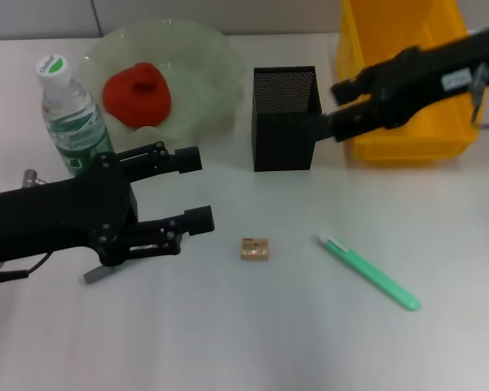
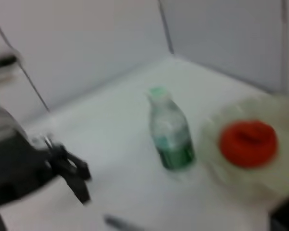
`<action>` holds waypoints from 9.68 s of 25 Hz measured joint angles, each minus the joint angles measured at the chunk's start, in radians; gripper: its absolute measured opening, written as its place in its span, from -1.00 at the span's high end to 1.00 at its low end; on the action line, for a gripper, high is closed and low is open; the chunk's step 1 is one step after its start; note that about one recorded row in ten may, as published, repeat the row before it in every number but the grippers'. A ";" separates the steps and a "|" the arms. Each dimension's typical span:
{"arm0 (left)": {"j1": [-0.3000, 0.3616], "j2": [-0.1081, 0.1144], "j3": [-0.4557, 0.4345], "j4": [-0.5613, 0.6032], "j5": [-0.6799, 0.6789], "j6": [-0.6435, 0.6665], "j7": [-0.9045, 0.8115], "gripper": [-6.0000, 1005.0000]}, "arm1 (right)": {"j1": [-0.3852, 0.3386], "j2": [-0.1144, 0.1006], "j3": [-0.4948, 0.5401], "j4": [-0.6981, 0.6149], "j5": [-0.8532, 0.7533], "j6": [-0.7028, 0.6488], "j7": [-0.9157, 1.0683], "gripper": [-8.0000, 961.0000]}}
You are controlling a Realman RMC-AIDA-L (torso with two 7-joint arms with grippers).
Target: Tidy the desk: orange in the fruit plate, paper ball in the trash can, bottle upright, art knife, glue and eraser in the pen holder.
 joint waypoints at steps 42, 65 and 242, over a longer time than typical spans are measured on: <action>0.003 -0.003 0.008 -0.040 0.000 -0.050 0.037 -0.55 | 0.318 0.044 -0.306 0.588 -0.496 0.058 0.224 -0.53; -0.004 -0.003 0.011 -0.068 0.000 -0.054 0.074 -0.55 | 0.309 0.048 -0.410 0.656 -0.428 0.156 0.220 -0.38; 0.031 -0.001 -0.052 -0.066 -0.003 -0.040 0.050 -0.55 | 0.408 0.047 -0.307 0.417 -0.390 0.016 -0.052 -0.02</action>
